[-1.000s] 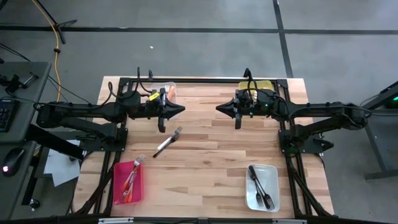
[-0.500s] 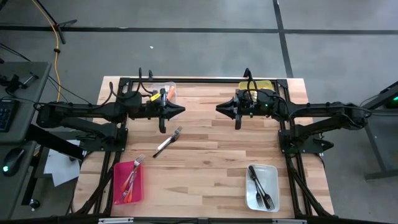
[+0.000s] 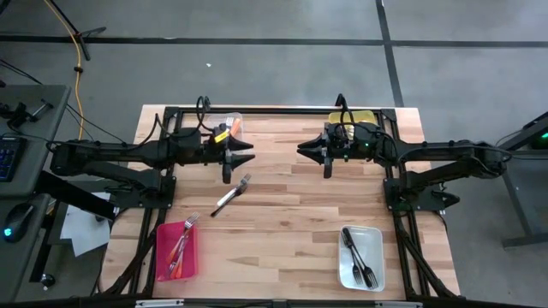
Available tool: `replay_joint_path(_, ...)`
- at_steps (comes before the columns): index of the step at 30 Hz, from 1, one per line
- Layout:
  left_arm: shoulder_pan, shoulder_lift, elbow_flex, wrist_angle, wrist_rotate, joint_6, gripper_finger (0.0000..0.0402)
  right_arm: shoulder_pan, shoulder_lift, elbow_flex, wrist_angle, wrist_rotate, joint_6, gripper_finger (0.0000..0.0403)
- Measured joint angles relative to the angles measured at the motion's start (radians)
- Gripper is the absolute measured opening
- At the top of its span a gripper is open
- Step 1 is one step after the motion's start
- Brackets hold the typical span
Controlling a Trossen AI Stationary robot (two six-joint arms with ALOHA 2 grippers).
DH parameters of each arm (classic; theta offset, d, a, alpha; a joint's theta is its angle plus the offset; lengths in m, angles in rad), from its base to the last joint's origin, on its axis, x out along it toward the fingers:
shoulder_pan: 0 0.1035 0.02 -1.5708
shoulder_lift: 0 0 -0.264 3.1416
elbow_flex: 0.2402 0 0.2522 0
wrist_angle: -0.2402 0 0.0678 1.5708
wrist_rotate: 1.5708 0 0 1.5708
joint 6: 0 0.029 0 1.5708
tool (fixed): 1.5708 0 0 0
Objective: Sort silverware by color (type)
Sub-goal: Put the white fork into the yellow bin
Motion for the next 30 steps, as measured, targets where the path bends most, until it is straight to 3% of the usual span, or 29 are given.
replay_joint_path(7, 0.0, 0.0, 0.0, -0.019, -0.003, 0.0, 0.0243, 0.0, 0.0, 0.0, -0.003, 0.0, 0.001, 0.007)
replay_joint_path(14, 0.0, 0.0, 0.023, -0.069, -0.003, -0.027, 0.0255, 0.0, 0.0, 0.0, -0.027, 0.0, 0.007, 0.007)
replay_joint_path(17, -0.001, 0.0, 0.099, -0.221, -0.023, -0.028, 0.0253, 0.0, 0.0, 0.0, -0.038, 0.0, 0.018, 0.007)
replay_joint_path(22, -0.003, 0.013, 0.232, -0.642, -0.118, -0.113, 0.0253, 0.0, 0.0, 0.0, -0.059, 0.0, 0.03, 0.007)
replay_joint_path(27, -0.016, 0.035, 0.238, -0.916, -0.1, -0.339, 0.0253, 0.0, 0.0, 0.0, -0.064, 0.0, 0.029, 0.007)
replay_joint_path(30, -0.049, 0.059, 0.202, -0.969, -0.059, -0.43, 0.0253, 0.0, 0.0, 0.0, -0.064, 0.001, 0.03, 0.007)
